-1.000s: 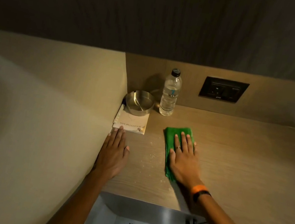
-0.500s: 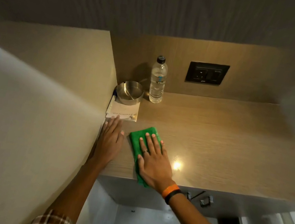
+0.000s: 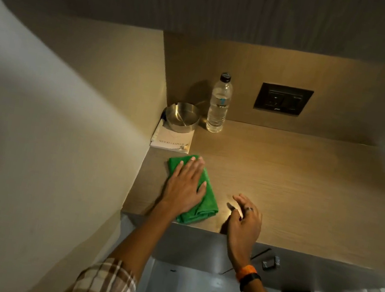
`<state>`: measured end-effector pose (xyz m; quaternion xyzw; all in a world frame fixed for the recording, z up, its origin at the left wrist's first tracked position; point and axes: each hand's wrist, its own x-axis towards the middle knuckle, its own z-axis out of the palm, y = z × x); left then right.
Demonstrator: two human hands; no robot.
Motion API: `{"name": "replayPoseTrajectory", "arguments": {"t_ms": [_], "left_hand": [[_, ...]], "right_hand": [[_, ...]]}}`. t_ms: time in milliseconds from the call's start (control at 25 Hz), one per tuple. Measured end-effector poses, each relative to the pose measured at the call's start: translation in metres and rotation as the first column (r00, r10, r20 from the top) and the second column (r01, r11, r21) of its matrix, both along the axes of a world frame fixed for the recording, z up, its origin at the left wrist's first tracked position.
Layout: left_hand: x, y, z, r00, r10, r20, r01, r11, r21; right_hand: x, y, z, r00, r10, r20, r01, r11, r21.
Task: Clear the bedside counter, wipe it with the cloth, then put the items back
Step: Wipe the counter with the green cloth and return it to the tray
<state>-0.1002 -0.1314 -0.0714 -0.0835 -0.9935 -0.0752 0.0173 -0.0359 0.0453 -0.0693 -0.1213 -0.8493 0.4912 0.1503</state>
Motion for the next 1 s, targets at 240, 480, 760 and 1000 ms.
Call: {"name": "replayPoseTrajectory", "arguments": {"t_ms": [240, 480, 760, 1000], "left_hand": [[0.026, -0.040, -0.004, 0.923, 0.385, 0.001, -0.384, 0.922, 0.044], [0.047, -0.019, 0.003, 0.811, 0.580, 0.078, -0.585, 0.808, 0.071], [0.066, 0.021, 0.019, 0.726, 0.669, 0.162, -0.680, 0.733, 0.021], [0.082, 0.069, 0.042, 0.864, 0.489, 0.123, -0.485, 0.872, -0.065]], "right_hand": [[0.009, -0.008, -0.001, 0.991, 0.110, 0.080, -0.125, 0.970, 0.210], [0.000, -0.060, 0.010, 0.901, 0.378, 0.212, -0.432, 0.736, 0.521], [-0.032, -0.035, 0.027, 0.789, 0.502, 0.355, -0.600, 0.500, 0.625], [-0.048, 0.050, 0.040, 0.803, 0.442, 0.399, -0.591, 0.512, 0.623]]}}
